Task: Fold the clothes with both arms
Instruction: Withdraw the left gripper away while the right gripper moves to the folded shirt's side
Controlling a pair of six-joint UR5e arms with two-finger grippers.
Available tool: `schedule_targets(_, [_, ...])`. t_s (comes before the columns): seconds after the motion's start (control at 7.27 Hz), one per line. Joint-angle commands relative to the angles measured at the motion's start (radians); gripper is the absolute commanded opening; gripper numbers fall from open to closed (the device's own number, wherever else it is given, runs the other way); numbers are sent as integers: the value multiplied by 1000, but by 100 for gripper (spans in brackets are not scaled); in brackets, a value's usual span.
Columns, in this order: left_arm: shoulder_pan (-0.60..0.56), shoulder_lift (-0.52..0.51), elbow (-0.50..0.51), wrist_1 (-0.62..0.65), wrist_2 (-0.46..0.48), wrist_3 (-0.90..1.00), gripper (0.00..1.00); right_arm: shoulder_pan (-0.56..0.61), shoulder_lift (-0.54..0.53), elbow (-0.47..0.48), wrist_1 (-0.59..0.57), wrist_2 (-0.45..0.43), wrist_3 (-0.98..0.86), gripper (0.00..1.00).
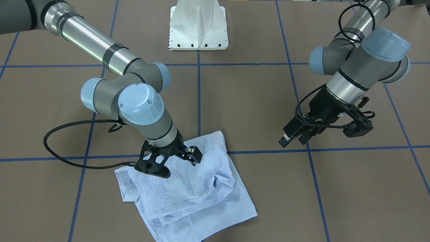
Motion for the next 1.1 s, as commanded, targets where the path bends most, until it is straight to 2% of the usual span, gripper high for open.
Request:
schedule_targets(0.0, [-7, 3, -10, 6, -4, 3, 99, -23, -68, 31, -2, -10, 1, 100])
schedule_targets(0.27, [-4, 0, -43, 48, -4, 3, 99, -14, -106, 51, -5, -13, -20, 100])
schedule_targets(0.96, [-3, -8, -49, 61, 1, 2, 99, 91, -121, -60, 7, -13, -232, 100])
